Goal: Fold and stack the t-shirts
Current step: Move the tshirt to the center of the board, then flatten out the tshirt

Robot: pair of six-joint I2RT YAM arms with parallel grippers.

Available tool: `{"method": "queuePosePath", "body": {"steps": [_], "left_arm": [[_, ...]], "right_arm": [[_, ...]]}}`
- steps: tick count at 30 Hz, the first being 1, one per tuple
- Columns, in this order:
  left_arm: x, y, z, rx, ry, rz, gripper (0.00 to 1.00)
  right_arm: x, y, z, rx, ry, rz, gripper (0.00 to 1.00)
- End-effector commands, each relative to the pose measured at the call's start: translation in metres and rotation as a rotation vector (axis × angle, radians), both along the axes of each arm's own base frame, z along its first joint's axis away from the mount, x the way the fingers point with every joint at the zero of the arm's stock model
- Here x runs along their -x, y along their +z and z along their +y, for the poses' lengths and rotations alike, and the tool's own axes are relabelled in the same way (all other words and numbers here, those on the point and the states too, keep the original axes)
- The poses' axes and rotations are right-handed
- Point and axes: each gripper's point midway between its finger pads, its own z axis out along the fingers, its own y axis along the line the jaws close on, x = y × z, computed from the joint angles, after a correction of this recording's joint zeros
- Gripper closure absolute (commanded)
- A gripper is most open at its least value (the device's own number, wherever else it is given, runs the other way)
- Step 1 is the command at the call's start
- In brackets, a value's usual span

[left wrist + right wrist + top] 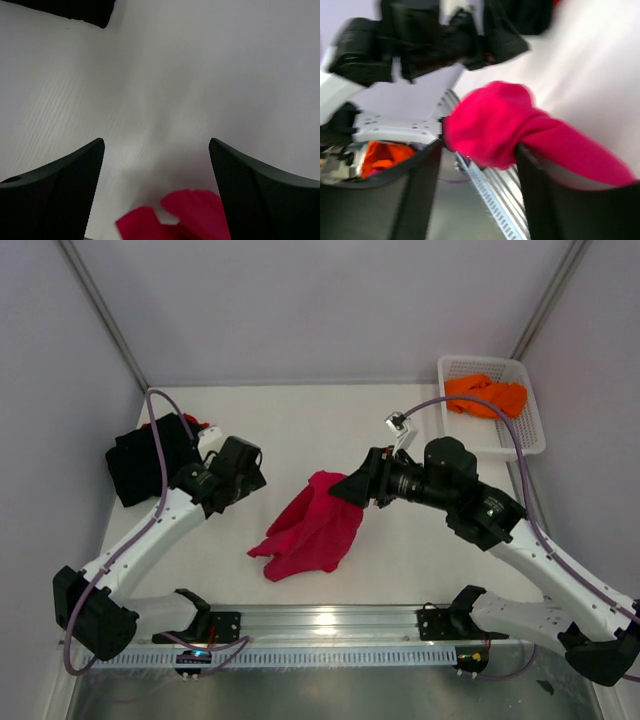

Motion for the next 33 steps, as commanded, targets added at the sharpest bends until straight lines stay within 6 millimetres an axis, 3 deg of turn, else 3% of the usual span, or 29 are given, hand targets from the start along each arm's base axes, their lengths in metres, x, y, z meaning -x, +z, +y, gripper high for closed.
{"method": "queuePosePath", "body": {"steps": [1, 4, 8, 12, 15, 17, 20, 21, 24, 28, 33], "left_arm": [[0.001, 0.012, 0.009, -0.005, 0.032, -0.043, 0.12], [0.001, 0.013, 0.009, -0.008, 0.019, -0.048, 0.12], [0.001, 0.013, 0.008, -0.016, 0.005, -0.039, 0.12], [0.001, 0.012, 0.006, -0.012, -0.004, -0.033, 0.12], [0.001, 0.008, 0.004, 0.0, -0.011, -0.027, 0.12], [0.002, 0.004, -0.005, 0.034, -0.031, -0.012, 0.12], [0.002, -0.007, -0.029, 0.119, -0.099, 0.036, 0.13], [0.003, -0.01, -0.035, 0.144, -0.114, 0.056, 0.15], [0.007, -0.024, -0.055, 0.214, -0.171, 0.114, 0.19], [0.014, -0.041, -0.058, 0.236, -0.173, 0.149, 0.2], [0.032, -0.08, -0.05, 0.201, -0.144, 0.254, 0.2]], "right_arm": [[-0.021, -0.042, -0.023, 0.146, -0.182, 0.061, 0.29], [-0.025, -0.049, -0.033, 0.18, -0.233, 0.059, 0.22], [-0.031, -0.045, -0.045, 0.196, -0.297, 0.026, 0.22], [-0.029, -0.057, -0.044, 0.231, -0.285, 0.052, 0.22], [-0.026, -0.074, -0.034, 0.237, -0.233, 0.089, 0.22], [-0.027, -0.102, -0.027, 0.277, -0.204, 0.127, 0.22], [-0.028, -0.132, -0.015, 0.343, -0.154, 0.127, 0.22], [-0.028, -0.15, -0.01, 0.414, -0.14, 0.125, 0.22], [-0.031, -0.172, -0.002, 0.508, -0.136, 0.117, 0.22], [-0.027, -0.178, 0.018, 0.509, -0.106, 0.114, 0.22], [-0.018, -0.18, 0.031, 0.533, -0.072, 0.125, 0.22]]}}
